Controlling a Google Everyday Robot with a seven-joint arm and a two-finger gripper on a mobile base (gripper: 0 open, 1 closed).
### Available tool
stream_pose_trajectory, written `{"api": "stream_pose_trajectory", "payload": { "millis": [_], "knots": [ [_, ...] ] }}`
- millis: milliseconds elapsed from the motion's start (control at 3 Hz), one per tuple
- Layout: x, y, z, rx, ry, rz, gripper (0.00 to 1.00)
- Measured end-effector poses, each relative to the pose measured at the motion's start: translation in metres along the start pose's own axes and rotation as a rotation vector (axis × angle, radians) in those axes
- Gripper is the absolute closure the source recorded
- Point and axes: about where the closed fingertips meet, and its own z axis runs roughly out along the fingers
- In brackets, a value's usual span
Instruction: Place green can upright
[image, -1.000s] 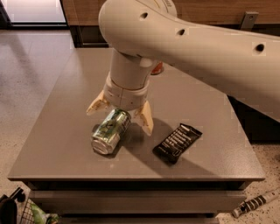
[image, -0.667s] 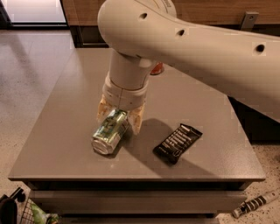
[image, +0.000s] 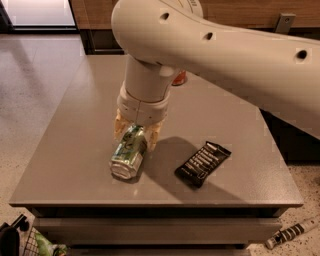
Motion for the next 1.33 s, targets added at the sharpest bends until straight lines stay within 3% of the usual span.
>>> {"api": "stream_pose_trajectory", "payload": {
  "millis": [333,667,1000,1333],
  "knots": [
    [0.001,0.000,-0.002,-0.002,-0.004,-0.007,1.00],
    [0.001,0.000,-0.002,-0.002,-0.004,-0.008,1.00],
    [-0.004,0.001,-0.012,-0.039,-0.047,-0.045,1.00],
    [-0.019,0.002,-0.041,-0.115,-0.169,-0.137,1.00]
  ]
}}
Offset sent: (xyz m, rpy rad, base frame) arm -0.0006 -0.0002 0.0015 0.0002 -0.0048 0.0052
